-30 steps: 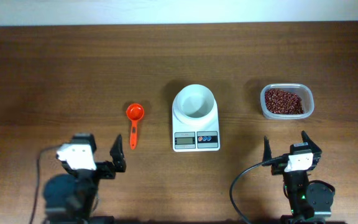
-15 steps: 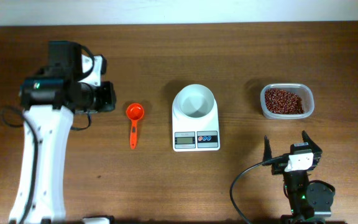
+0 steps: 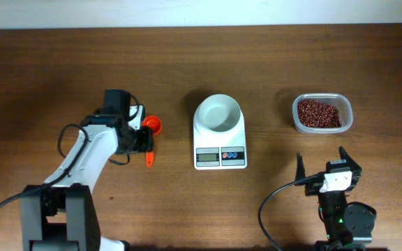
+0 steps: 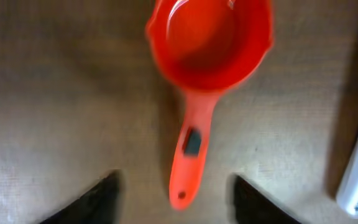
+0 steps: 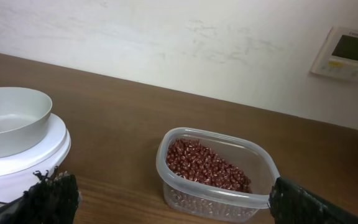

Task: Scoop item into bowl and weigh 50g on scale
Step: 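Reach the left gripper to the orange scoop and grasp its handle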

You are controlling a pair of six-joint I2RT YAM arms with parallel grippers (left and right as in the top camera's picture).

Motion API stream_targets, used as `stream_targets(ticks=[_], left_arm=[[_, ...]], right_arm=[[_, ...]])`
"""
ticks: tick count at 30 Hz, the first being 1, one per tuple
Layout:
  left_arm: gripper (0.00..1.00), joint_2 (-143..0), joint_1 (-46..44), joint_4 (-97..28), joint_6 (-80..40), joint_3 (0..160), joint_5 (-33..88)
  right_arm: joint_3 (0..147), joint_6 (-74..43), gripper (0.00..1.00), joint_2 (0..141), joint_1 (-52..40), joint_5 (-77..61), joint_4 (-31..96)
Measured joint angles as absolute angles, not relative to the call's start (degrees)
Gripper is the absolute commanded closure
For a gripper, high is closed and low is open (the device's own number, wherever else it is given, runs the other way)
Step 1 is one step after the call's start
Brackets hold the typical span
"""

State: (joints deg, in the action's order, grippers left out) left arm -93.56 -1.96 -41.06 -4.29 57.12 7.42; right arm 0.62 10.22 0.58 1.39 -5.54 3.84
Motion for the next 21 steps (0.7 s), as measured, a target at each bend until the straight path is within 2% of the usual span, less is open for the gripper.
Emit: stream_targets(ticks=[2,5,8,10,14,21], left_arm=[[0.01,-93.6,-3.7,-38.9,-4.2,57.0,6.4],[0.33,-93.6,-5.0,-36.8,-4.3,56.9,5.5],[0.39,-93.9,-5.2,-37.1,-4.2,56.8,5.3],[0.5,-94.9,-6.0,-36.5,-4.1,56.4,5.0],[0.48,-98.3,-9.5,-34.8,-4.4,55.2,1.0],[0.46,-100.1,-9.7,-35.7,-6.9,55.0,-2.0]], right_arm=[[0.6,10.2,0.01,0.6,1.4,-5.5,3.8],[0.6,10.2,0.01,0.6,1.4,-5.5,3.8],[0.6,10.2,0.01,0.6,1.4,-5.5,3.8],[0.6,10.2,0.01,0.6,1.4,-5.5,3.8],[0.6,10.2,0.01,0.6,1.4,-5.5,3.8],[0.6,10.2,0.01,0.6,1.4,-5.5,3.8]])
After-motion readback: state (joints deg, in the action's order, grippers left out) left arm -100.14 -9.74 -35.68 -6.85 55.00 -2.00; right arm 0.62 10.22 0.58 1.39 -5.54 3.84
